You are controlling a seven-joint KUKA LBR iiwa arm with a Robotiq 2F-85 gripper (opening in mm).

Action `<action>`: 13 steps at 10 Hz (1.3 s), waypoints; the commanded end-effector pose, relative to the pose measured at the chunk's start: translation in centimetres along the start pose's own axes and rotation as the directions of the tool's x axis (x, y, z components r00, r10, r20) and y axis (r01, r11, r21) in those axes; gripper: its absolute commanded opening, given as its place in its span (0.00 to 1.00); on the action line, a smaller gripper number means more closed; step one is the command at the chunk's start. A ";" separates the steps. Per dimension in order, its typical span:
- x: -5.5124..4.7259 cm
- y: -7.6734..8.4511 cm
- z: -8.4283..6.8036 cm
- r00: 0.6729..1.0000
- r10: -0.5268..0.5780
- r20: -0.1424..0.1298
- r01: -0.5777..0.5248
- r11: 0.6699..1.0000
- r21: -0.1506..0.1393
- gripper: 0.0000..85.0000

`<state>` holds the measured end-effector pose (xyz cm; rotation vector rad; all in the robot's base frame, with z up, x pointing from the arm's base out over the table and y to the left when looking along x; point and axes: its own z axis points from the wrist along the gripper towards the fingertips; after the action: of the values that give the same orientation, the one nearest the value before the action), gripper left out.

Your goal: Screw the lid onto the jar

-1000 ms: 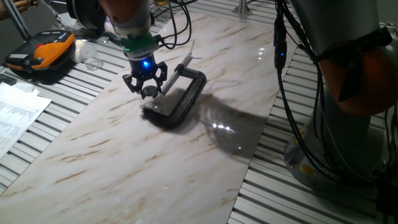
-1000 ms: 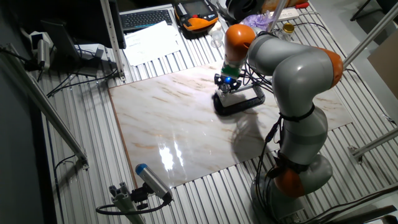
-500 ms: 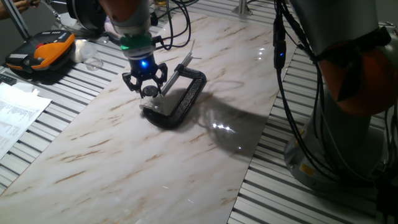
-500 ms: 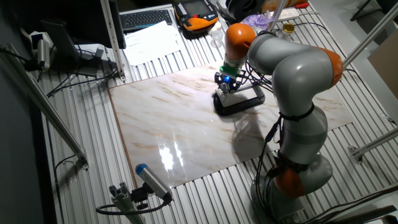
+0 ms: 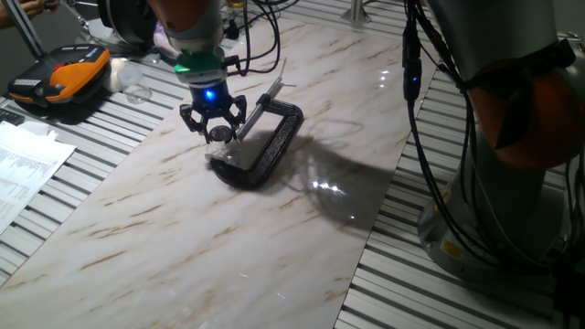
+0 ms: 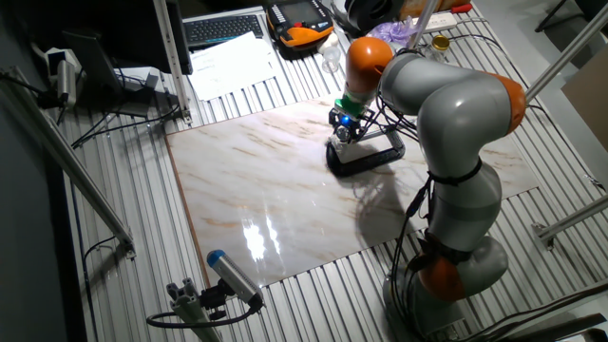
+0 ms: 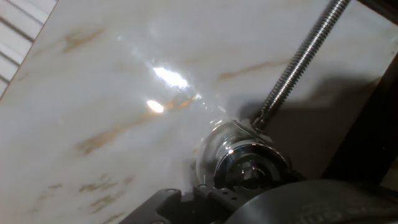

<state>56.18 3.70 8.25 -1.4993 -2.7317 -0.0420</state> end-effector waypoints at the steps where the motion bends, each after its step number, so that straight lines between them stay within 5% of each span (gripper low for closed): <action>1: 0.0 -0.1 0.1 0.996 0.089 0.002 -0.089 0.996 -0.003 0.40; 5: 0.0 0.0 0.1 0.985 0.171 0.004 -0.171 0.985 -0.026 0.40; 8: 0.1 0.0 0.1 0.981 0.194 0.029 -0.194 0.981 -0.010 1.00; 11: 0.1 0.0 0.1 0.983 0.180 0.036 -0.180 0.984 -0.004 1.00; 13: 0.3 0.0 -0.5 0.994 0.061 0.089 -0.065 0.997 0.050 1.00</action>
<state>56.06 3.93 8.77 -1.6798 -2.6795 0.0838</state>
